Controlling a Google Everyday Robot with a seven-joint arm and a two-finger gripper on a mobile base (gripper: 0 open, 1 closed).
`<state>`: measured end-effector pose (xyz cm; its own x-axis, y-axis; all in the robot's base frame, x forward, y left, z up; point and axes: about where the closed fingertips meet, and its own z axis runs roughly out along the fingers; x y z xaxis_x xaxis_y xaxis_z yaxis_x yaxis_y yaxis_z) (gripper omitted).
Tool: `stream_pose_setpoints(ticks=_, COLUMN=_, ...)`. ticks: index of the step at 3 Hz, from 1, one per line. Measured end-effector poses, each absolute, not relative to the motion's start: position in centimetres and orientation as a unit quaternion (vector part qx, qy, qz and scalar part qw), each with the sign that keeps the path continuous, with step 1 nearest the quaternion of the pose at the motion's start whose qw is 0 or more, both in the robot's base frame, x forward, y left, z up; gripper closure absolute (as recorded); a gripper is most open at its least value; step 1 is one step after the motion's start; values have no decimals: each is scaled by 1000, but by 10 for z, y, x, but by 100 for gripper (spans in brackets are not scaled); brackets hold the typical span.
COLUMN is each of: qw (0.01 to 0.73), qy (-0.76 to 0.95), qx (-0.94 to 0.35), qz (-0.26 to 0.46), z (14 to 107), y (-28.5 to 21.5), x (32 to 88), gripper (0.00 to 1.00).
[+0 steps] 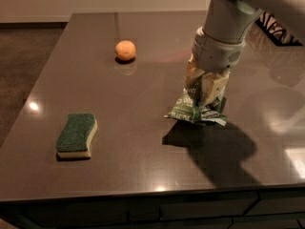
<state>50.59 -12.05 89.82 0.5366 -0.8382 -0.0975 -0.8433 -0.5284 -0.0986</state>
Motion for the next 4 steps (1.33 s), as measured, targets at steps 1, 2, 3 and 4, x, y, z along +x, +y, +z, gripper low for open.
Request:
stream_pose_setpoints(ticks=1, qw=112, qy=494, qx=-860, qz=61, z=923, y=-84, x=506, gripper=100)
stream_pose_setpoints(ticks=2, qw=150, qy=491, qx=-851, qz=108, z=942, y=-40, x=495, gripper=100)
stream_pose_setpoints(ticks=3, qw=167, qy=486, qx=-846, qz=143, z=941, y=4, x=481, gripper=100)
stream_pose_setpoints(ticks=4, qw=171, qy=492, qx=-838, qz=164, z=930, y=33, x=466, gripper=100)
